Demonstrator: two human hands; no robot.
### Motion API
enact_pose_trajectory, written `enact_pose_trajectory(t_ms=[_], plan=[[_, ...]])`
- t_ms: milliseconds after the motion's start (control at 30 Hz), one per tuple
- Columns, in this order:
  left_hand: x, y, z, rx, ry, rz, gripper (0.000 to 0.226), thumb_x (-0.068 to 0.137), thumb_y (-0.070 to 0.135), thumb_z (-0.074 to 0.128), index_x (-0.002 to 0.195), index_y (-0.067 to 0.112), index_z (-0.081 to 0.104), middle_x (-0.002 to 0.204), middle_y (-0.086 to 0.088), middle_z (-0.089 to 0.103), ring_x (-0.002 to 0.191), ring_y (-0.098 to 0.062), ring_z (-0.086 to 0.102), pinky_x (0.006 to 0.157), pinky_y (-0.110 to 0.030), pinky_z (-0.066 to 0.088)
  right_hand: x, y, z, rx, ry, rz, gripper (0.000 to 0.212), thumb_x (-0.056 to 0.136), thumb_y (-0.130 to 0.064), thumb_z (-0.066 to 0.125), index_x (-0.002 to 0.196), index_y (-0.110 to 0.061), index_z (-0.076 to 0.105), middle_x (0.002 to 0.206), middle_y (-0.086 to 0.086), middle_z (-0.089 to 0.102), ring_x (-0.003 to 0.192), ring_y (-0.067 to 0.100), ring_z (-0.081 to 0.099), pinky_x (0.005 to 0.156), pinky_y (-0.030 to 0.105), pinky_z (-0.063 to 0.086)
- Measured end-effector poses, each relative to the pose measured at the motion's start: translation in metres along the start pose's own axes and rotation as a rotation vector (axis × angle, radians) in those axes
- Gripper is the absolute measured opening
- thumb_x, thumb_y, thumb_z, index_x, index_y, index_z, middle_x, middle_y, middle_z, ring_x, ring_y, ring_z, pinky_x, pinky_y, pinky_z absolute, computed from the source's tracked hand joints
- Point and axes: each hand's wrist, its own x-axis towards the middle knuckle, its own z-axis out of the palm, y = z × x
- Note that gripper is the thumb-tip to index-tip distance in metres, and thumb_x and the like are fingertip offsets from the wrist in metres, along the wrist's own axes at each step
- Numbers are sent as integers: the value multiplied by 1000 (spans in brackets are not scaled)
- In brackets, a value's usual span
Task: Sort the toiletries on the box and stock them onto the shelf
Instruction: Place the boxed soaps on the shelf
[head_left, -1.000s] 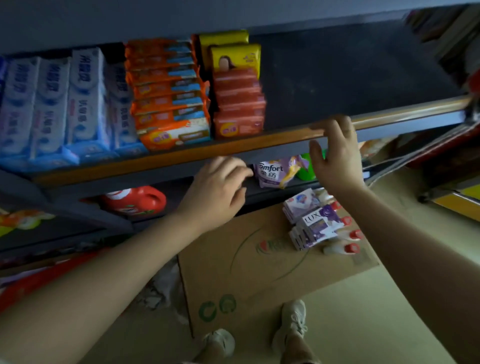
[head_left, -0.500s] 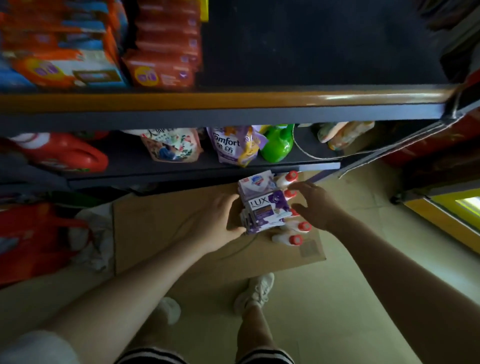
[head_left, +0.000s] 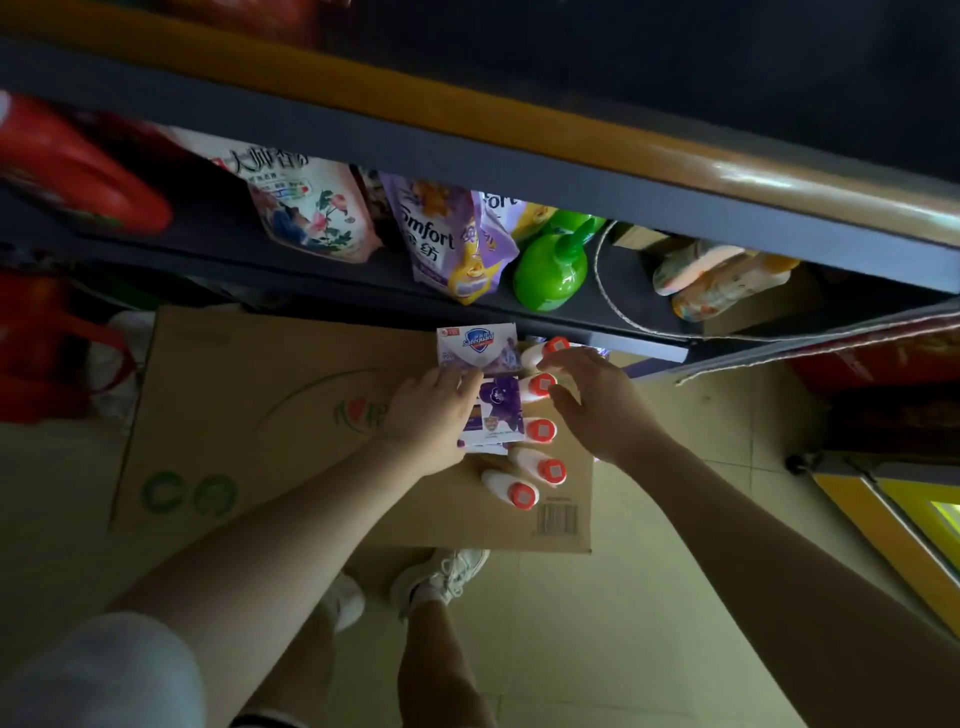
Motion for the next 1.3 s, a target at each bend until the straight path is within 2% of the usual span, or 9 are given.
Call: enact_pose_trajectory(t_ms=[133,200,333,433,567,767,967,1133,1300], plan=[[-10,-16,-1,-272,-50,65,85,67,41,78,133,9,35,139,-8,38,126,-27,39,100,-38,41,21,-9,9,-24,-35,-53,36,89,-14,58,124,-10,57,126,10,56,115,27,53,94,34,41],[-16,-26,-7,-495,-73,57,89,70,39,77,140,10,30,146,-6,31,132,-21,31,109,-35,30,28,-17,18,-76,-167,-119,56,83,-29,66,134,-15,47,136,7,49,123,25,47,100,38,40],[-1,-55,-17,-768,85,-153,43,93,20,54,133,11,42,130,0,47,118,-13,46,93,-22,35,34,-22,42,-377,-367,-249,87,75,-54,68,144,-17,29,147,4,34,134,23,33,109,37,29],[27,-77,-9,-619,86,-168,45,89,15,59,131,6,45,131,-11,48,116,-24,51,92,-22,35,35,-19,42,-411,-342,-245,89,73,-59,66,143,-18,30,145,3,36,132,23,34,108,35,28],[59,-77,4,-433,-18,-28,73,79,27,72,139,7,36,143,-13,35,129,-30,36,105,-41,34,22,-11,42,-351,-276,-243,82,78,-51,66,144,-18,29,146,5,35,133,26,34,107,40,34],[80,-61,16,-134,-76,7,71,75,41,72,132,13,39,130,-9,44,119,-29,43,92,-41,40,10,-11,54,-350,-199,-201,84,79,-44,69,146,-19,25,151,5,29,140,24,23,113,35,22],[63,-83,-13,-102,-144,-50,65,71,35,72,124,12,44,125,-7,45,119,-25,42,89,-39,44,-9,-29,34,-90,-78,-11,92,65,-42,80,140,-17,34,141,5,38,128,23,37,99,38,42],[6,-106,-84,-229,27,-60,65,66,37,72,120,10,49,119,-8,50,111,-26,47,82,-36,46,-36,-52,-15,127,219,62,85,52,-43,75,124,-3,52,113,12,56,96,23,55,78,29,45],[-42,-96,-180,-338,235,152,81,60,56,48,126,9,50,122,-6,52,112,-22,50,87,-28,39,-50,-87,-76,227,429,98,76,65,-28,83,129,-8,48,112,3,53,96,15,55,75,10,42]])
